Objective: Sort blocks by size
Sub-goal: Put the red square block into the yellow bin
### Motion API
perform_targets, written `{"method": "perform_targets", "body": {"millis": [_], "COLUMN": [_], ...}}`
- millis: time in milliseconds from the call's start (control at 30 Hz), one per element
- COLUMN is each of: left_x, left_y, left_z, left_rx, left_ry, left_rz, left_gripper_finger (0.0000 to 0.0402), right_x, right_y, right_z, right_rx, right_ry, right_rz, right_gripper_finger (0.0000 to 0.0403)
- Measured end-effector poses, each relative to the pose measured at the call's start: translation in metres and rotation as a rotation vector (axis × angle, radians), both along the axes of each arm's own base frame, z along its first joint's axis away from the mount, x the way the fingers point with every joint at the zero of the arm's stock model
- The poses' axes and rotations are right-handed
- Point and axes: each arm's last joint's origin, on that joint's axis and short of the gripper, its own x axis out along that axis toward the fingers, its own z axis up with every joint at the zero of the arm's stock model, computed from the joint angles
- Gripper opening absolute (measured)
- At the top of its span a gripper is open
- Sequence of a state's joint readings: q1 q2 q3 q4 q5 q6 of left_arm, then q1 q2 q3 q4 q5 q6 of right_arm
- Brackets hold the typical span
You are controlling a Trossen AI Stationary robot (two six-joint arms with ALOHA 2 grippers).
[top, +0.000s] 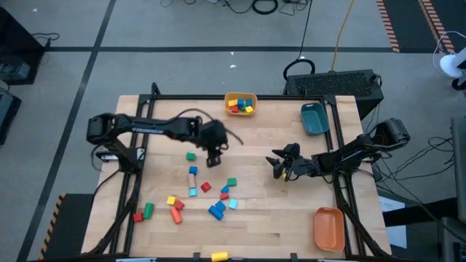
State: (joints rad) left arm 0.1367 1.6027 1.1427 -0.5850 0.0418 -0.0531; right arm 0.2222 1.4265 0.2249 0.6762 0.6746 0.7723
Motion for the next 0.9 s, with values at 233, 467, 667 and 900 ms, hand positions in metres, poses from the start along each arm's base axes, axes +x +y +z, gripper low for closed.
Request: {"method": "perform_targets", "body": {"millis": [233,467,667,900], "left_x": [-0.025,-0.038,-0.047,-0.06], "left_y": [-0.04,-0.076,-0.102,-0.127], "left_z": [-0.007,-0.018,-0.025,-0.031], "left_rx": [0.01,-0.012,-0.03,-0.034], "left_ry": [0.029,0.101,0.14,0.192], "left_rz": [0.02,-0.004,-0.034,-0.074], "left_gripper_finger": [0.0173,0.0173,0.0173,0.0173], "right_x": [0.0,0.0,0.0,0.0], "right_y": [0.0,0.0,0.0,0.0], "right_z": [0.0,0.0,0.001,0.001], "right_rx": [0.0,0.001,0.002,0.006], "right_ry": [0.0,-0.003,-0.009,-0.012], "right_rz": [0.0,0.0,-0.001,-0.003], "right_gripper_finger": [0.0228,0.0228,0.0228,0.0228]}}
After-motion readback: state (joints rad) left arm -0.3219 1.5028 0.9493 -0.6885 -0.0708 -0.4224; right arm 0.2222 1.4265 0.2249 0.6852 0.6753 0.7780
